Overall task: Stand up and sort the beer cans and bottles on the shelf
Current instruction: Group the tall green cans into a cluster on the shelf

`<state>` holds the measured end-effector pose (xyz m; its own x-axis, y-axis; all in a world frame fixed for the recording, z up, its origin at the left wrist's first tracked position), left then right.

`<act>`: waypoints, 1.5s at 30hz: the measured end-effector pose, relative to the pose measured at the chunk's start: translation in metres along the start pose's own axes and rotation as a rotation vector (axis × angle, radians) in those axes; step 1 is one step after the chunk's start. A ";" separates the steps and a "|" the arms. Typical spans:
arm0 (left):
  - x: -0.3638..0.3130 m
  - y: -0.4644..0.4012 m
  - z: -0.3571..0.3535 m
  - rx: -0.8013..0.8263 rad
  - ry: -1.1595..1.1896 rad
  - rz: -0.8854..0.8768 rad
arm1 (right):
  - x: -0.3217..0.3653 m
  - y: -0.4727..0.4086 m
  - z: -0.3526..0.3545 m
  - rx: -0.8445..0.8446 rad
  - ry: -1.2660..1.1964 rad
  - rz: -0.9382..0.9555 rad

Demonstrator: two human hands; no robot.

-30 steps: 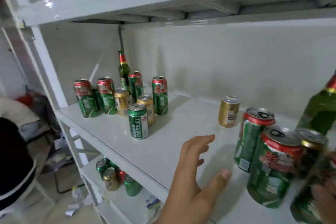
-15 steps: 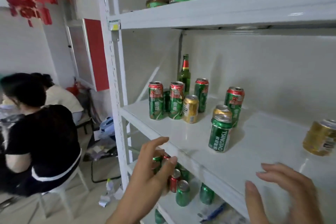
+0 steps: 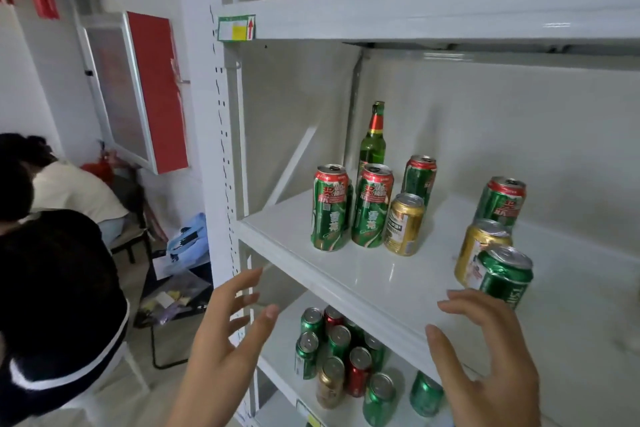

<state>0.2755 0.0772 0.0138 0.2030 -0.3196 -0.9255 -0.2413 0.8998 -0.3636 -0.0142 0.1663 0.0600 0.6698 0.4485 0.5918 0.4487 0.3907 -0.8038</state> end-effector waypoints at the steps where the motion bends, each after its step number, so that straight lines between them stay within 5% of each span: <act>1: 0.004 -0.007 -0.003 0.002 -0.003 0.001 | -0.006 -0.003 -0.010 -0.005 0.000 -0.016; 17: -0.004 -0.142 -0.091 0.155 0.027 -0.229 | -0.064 -0.084 -0.110 0.024 0.178 -0.042; 28: 0.008 -0.204 -0.158 0.406 0.167 -0.325 | -0.088 -0.142 -0.206 0.295 0.659 -0.080; 37: 0.010 -0.212 -0.156 0.431 0.241 -0.405 | -0.053 -0.118 -0.193 -0.020 0.549 -0.041; 45: -0.008 -0.220 -0.155 0.609 0.465 -0.375 | 0.026 -0.093 -0.119 -0.367 0.315 -0.188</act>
<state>0.1802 -0.1646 0.0847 -0.2746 -0.5980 -0.7530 0.3435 0.6704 -0.6577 0.0319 0.0457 0.1430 0.6775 0.1121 0.7269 0.7189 0.1081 -0.6867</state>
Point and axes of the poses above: each hand's wrist, its own y-axis away from the middle knuckle, its own z-axis out of the back of the hand, x = y × z, the point moved 7 cm from there along -y, towards the middle knuckle, and after that the axes turned 10 degrees about -x, right-handed, at the moved point
